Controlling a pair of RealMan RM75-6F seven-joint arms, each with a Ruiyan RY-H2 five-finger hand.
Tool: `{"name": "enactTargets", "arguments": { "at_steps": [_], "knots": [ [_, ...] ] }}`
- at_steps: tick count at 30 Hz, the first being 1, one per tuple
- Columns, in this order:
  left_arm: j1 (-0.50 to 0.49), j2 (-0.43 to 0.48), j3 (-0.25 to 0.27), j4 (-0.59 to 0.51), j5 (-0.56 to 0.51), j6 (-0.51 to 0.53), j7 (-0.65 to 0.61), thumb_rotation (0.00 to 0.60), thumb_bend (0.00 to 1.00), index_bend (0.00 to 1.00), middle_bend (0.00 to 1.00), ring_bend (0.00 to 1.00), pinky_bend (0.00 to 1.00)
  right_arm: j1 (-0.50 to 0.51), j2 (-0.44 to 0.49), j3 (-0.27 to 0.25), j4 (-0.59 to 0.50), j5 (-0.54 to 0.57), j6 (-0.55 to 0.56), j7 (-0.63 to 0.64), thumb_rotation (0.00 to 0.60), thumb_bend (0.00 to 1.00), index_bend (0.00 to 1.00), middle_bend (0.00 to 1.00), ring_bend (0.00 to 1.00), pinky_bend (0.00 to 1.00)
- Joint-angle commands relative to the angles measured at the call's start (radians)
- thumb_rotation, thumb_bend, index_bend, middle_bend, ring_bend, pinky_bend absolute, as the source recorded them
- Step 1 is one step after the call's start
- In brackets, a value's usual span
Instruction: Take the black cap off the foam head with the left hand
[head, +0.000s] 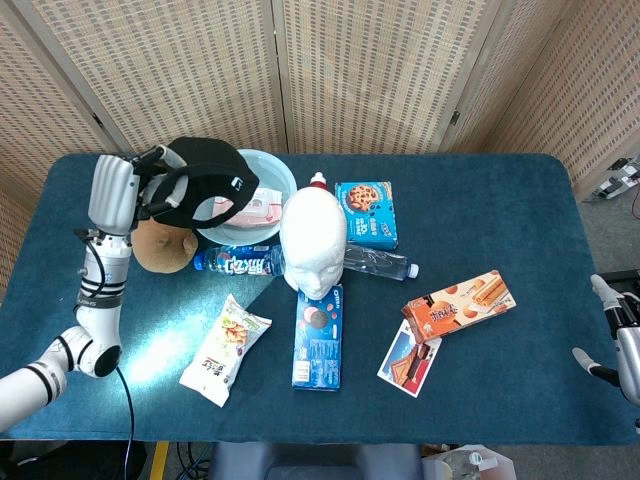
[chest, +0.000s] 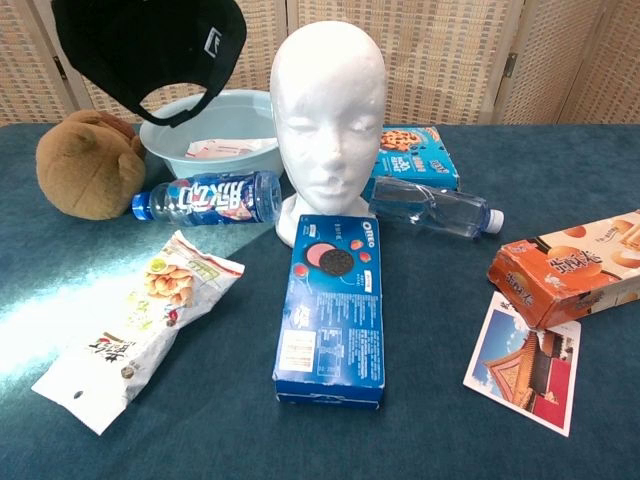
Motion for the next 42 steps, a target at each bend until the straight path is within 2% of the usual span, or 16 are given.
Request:
{"name": "enactTargets", "arguments": {
  "at_steps": [1, 9, 20, 24, 30, 42],
  "knots": [
    [0.049, 0.034, 0.044, -0.039, 0.039, 0.037, -0.008, 0.6, 0.39, 0.65, 1.0, 1.0, 1.0, 0.0, -0.002, -0.001, 0.001, 0.0, -0.001, 0.001, 0.6, 0.08, 0.09, 0.23, 0.22, 0.33],
    [0.143, 0.091, 0.137, -0.067, 0.106, 0.087, 0.003, 0.6, 0.39, 0.66, 1.0, 1.0, 1.0, 0.006, -0.005, -0.001, 0.005, 0.0, -0.012, 0.002, 0.6, 0.08, 0.09, 0.23, 0.22, 0.33],
    [0.212, 0.091, 0.215, 0.015, 0.179, 0.135, -0.043, 0.6, 0.39, 0.66, 1.0, 1.0, 1.0, 0.013, -0.007, 0.0, -0.004, 0.001, -0.021, -0.012, 0.6, 0.08, 0.09, 0.23, 0.22, 0.33],
    [0.224, 0.077, 0.217, 0.055, 0.191, 0.164, -0.071, 0.6, 0.39, 0.66, 1.0, 1.0, 1.0, 0.013, -0.003, 0.001, -0.01, 0.0, -0.017, -0.019, 0.6, 0.08, 0.09, 0.23, 0.22, 0.33],
    [0.233, 0.092, 0.224, 0.05, 0.212, 0.18, -0.077, 0.6, 0.39, 0.66, 1.0, 1.0, 1.0, 0.009, -0.002, 0.0, -0.018, -0.006, -0.007, -0.024, 0.6, 0.08, 0.09, 0.23, 0.22, 0.33],
    [0.258, 0.162, 0.209, -0.078, 0.251, 0.246, -0.044, 0.6, 0.39, 0.66, 1.0, 1.0, 1.0, 0.005, 0.001, -0.002, -0.025, -0.012, 0.0, -0.027, 0.6, 0.08, 0.09, 0.23, 0.22, 0.33]
  ]
}}
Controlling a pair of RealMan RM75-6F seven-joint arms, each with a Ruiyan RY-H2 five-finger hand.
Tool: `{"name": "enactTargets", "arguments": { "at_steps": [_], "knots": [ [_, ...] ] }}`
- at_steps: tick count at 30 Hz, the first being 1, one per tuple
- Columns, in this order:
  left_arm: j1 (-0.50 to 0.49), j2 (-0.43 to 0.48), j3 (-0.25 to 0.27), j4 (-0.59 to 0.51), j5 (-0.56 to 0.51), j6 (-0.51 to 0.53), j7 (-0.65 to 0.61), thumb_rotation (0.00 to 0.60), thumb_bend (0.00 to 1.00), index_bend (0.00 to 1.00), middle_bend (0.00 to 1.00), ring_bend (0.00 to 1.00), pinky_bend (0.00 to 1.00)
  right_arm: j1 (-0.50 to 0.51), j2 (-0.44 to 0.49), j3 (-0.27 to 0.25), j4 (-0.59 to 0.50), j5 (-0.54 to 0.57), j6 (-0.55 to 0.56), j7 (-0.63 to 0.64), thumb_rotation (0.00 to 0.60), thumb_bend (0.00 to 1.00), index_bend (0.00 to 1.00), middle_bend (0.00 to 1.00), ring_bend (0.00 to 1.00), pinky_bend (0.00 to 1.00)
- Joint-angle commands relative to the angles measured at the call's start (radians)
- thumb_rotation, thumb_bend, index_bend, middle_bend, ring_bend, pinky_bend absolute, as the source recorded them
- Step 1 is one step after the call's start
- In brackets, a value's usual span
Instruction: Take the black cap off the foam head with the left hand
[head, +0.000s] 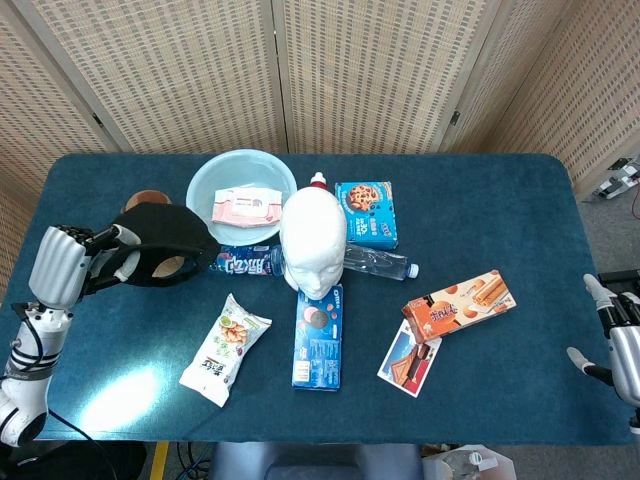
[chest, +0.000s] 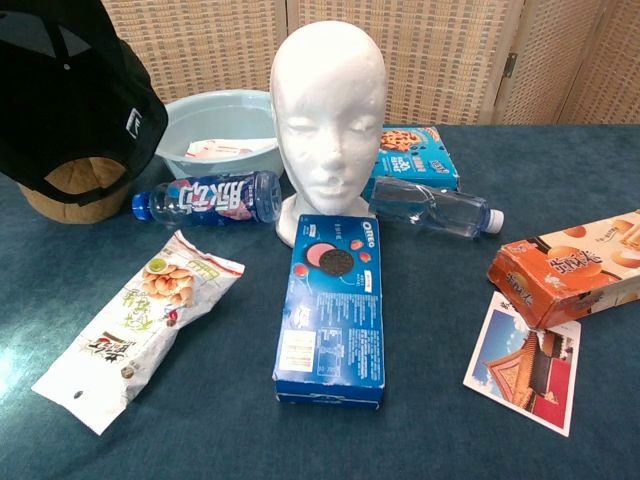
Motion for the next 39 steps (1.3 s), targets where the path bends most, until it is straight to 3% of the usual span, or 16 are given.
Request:
{"name": "enactTargets", "arguments": {
  "at_steps": [1, 11, 28, 34, 39],
  "knots": [
    [0.011, 0.018, 0.006, -0.027, 0.013, 0.01, 0.01, 0.6, 0.39, 0.66, 1.0, 1.0, 1.0, 0.0, 0.0, 0.0, -0.001, -0.001, 0.0, 0.0, 0.6, 0.08, 0.09, 0.23, 0.22, 0.33],
    [0.038, -0.012, 0.074, 0.035, 0.057, -0.013, 0.015, 0.6, 0.39, 0.66, 1.0, 1.0, 1.0, 0.004, -0.006, -0.002, -0.001, 0.0, -0.009, -0.008, 0.6, 0.08, 0.09, 0.23, 0.22, 0.33],
    [0.03, -0.229, 0.172, 0.477, 0.113, -0.061, -0.077, 0.6, 0.39, 0.67, 1.0, 1.0, 1.0, 0.001, -0.007, -0.004, -0.016, -0.001, -0.003, -0.029, 0.6, 0.08, 0.09, 0.23, 0.22, 0.33],
    [0.031, -0.273, 0.208, 0.567, 0.113, -0.116, -0.064, 0.6, 0.39, 0.65, 1.0, 1.0, 1.0, -0.001, -0.008, -0.004, -0.019, 0.0, -0.002, -0.033, 0.6, 0.08, 0.09, 0.23, 0.22, 0.33],
    [0.038, -0.269, 0.233, 0.566, 0.106, -0.167, -0.026, 0.6, 0.38, 0.6, 1.0, 1.0, 1.0, -0.001, -0.008, -0.004, -0.02, 0.0, -0.002, -0.036, 0.6, 0.08, 0.09, 0.23, 0.22, 0.33]
  ]
}}
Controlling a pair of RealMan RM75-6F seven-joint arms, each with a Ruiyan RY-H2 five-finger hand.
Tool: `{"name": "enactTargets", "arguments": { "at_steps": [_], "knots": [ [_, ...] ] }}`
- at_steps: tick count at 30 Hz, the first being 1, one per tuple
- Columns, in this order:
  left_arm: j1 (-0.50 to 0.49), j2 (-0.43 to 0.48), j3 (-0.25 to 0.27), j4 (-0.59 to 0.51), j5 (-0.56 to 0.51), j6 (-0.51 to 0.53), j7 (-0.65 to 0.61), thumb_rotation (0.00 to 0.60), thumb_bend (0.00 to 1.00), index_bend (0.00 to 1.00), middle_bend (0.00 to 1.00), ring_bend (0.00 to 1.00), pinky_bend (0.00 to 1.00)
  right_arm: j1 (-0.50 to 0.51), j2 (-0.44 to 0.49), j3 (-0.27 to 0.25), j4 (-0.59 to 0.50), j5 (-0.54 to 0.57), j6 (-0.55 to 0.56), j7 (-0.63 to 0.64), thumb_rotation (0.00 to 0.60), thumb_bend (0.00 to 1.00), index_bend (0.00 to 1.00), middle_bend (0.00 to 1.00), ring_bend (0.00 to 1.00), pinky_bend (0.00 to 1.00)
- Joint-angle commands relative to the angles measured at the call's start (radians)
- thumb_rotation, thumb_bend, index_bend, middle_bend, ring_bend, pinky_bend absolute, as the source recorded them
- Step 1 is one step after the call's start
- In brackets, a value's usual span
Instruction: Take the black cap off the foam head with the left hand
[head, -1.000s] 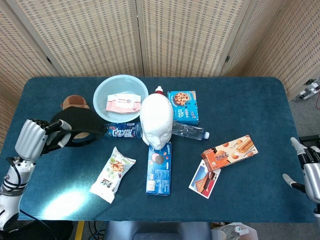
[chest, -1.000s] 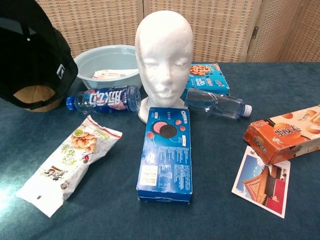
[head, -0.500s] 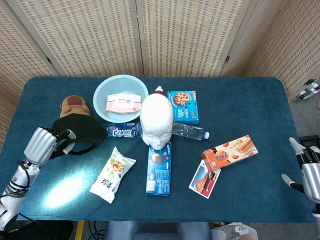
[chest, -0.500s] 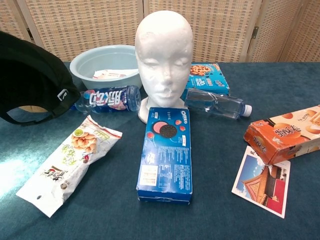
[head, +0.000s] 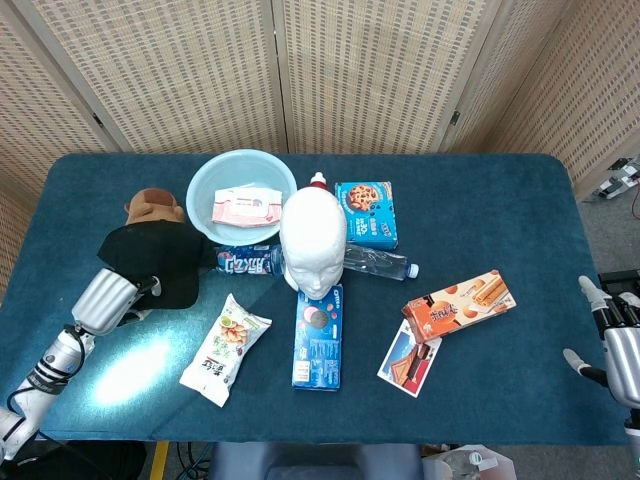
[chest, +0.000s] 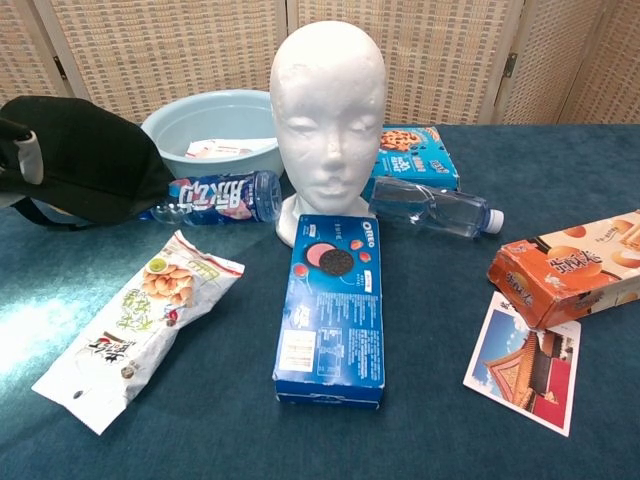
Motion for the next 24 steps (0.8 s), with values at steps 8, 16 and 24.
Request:
{"name": "enactTargets", "arguments": {
  "at_steps": [8, 16, 24],
  "knots": [
    [0.026, 0.061, 0.05, -0.103, -0.028, -0.111, 0.104, 0.6, 0.38, 0.43, 1.0, 0.97, 1.0, 0.003, -0.009, 0.0, 0.007, 0.001, -0.007, 0.001, 0.6, 0.08, 0.09, 0.23, 0.22, 0.33],
    [0.047, 0.191, 0.067, -0.339, -0.105, -0.251, 0.269, 0.6, 0.33, 0.12, 0.98, 0.93, 1.0, 0.004, -0.013, -0.001, 0.012, 0.0, -0.007, 0.004, 0.6, 0.08, 0.09, 0.23, 0.22, 0.33],
    [0.083, 0.313, 0.051, -0.585, -0.223, -0.32, 0.484, 0.6, 0.19, 0.0, 0.74, 0.7, 1.0, 0.005, -0.017, -0.001, 0.017, -0.001, -0.008, 0.007, 0.6, 0.08, 0.09, 0.23, 0.22, 0.33]
  ]
}}
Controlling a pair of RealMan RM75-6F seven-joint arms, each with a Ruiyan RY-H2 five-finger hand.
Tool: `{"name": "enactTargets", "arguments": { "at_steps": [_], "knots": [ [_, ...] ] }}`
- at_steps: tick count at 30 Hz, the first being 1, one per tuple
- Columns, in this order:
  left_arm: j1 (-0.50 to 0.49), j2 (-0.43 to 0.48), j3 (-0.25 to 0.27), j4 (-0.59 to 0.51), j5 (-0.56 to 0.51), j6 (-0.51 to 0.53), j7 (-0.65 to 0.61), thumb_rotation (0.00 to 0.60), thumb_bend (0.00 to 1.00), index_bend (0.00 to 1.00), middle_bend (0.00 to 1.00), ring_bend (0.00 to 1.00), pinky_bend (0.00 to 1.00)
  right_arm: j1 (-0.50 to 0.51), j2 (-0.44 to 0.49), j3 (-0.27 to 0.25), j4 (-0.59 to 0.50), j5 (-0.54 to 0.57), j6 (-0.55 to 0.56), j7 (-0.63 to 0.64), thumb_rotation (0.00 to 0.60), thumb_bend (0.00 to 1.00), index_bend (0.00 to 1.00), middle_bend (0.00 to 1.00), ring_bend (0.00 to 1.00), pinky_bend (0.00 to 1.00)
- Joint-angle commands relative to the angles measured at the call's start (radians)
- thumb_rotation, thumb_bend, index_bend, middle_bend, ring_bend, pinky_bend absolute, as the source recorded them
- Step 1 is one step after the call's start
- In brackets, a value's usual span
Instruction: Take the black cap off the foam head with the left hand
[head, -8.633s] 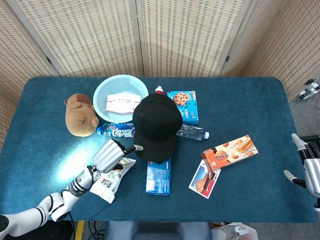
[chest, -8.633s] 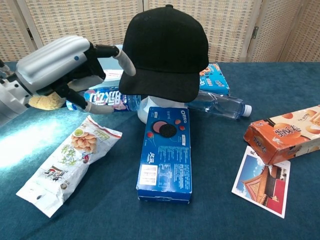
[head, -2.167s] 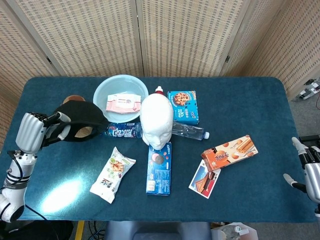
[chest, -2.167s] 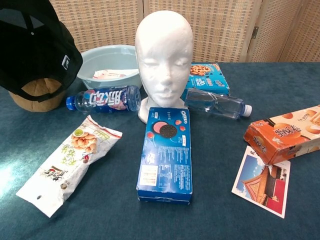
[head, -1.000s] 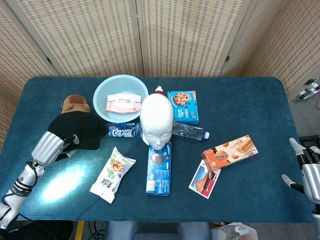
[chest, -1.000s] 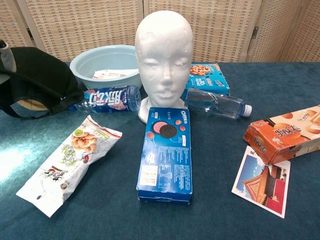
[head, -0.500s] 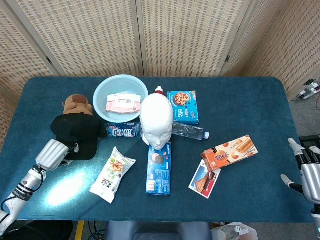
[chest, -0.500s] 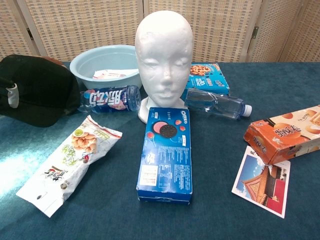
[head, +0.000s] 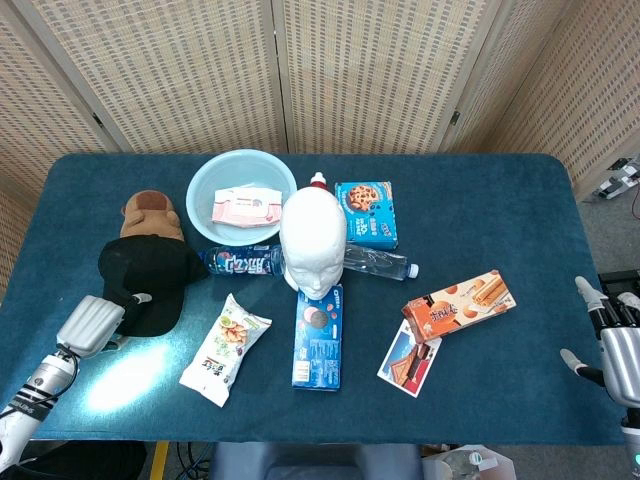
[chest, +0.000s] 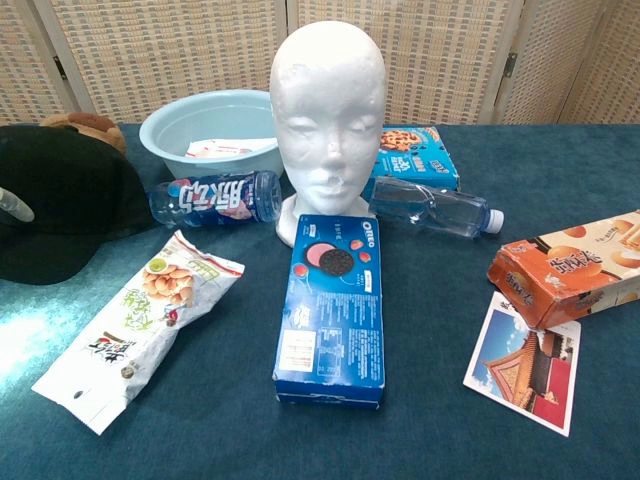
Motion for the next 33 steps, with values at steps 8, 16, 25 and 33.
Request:
{"name": "enactTargets", "arguments": {
  "at_steps": [8, 16, 25, 33],
  "knots": [
    [0.066, 0.126, -0.041, -0.293, -0.213, -0.038, 0.382, 0.6, 0.06, 0.0, 0.47, 0.47, 0.82, 0.0, -0.002, 0.0, 0.004, -0.001, 0.002, 0.006, 0.6, 0.08, 0.09, 0.23, 0.22, 0.33],
    [0.096, 0.141, -0.071, -0.394, -0.277, 0.019, 0.481, 0.6, 0.04, 0.0, 0.35, 0.36, 0.7, -0.004, 0.002, -0.002, 0.002, -0.005, 0.007, 0.008, 0.6, 0.08, 0.09, 0.23, 0.22, 0.33],
    [0.174, 0.144, -0.122, -0.397, -0.21, 0.198, 0.272, 0.6, 0.04, 0.0, 0.35, 0.36, 0.65, -0.002, 0.015, -0.013, -0.001, -0.008, -0.012, 0.008, 0.6, 0.08, 0.09, 0.23, 0.22, 0.33],
    [0.244, 0.172, -0.125, -0.483, -0.236, 0.273, 0.272, 0.6, 0.04, 0.0, 0.33, 0.33, 0.52, 0.021, 0.024, -0.036, 0.002, -0.051, -0.058, 0.044, 0.6, 0.08, 0.09, 0.23, 0.22, 0.33]
  ]
}}
